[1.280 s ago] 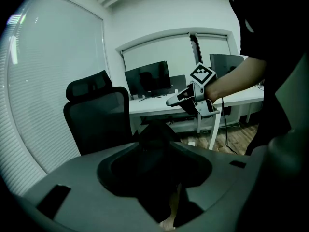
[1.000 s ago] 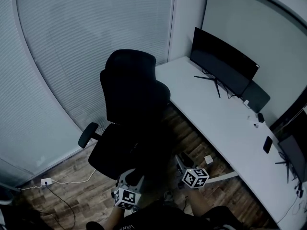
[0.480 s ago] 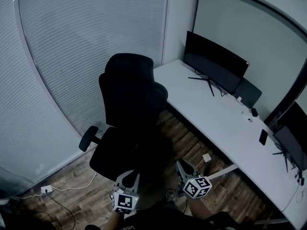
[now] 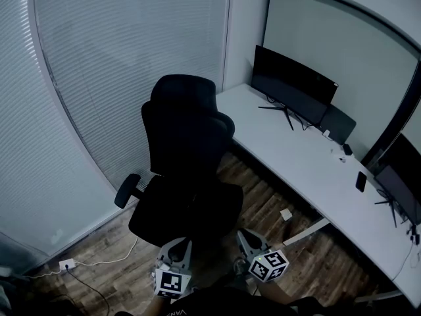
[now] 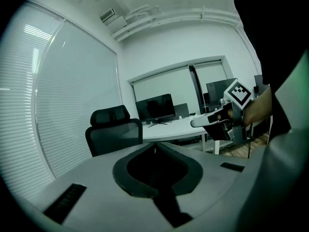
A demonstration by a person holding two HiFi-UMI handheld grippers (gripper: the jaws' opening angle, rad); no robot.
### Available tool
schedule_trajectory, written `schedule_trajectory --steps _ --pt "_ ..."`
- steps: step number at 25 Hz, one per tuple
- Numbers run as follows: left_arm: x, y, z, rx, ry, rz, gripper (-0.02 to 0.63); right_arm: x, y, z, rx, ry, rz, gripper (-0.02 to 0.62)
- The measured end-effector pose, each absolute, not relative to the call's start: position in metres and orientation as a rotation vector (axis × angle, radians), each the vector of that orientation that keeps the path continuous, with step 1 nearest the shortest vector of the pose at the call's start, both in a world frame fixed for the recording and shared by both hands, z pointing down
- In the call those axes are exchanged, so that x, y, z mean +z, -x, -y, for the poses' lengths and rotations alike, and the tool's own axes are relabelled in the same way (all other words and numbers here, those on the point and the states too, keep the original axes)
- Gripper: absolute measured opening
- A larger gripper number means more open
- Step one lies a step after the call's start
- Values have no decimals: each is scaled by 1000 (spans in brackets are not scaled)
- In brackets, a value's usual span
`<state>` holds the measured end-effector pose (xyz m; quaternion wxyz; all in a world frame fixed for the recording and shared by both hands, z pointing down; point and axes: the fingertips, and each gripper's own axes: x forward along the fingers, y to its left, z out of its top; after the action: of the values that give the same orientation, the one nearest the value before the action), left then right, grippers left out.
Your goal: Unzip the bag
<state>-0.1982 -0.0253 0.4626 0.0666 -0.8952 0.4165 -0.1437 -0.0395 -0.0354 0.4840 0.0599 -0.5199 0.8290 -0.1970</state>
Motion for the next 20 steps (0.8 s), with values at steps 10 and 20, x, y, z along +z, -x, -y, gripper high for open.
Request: schedule_trajectory --steps 10,20 --pt "464 229 1 -386 2712 -1268 20 488 80 5 -600 1537 -2567 52" --pt "467 242 -16 -360 2709 -1293 18 491 90 -13 -577 1550 -2578 48"
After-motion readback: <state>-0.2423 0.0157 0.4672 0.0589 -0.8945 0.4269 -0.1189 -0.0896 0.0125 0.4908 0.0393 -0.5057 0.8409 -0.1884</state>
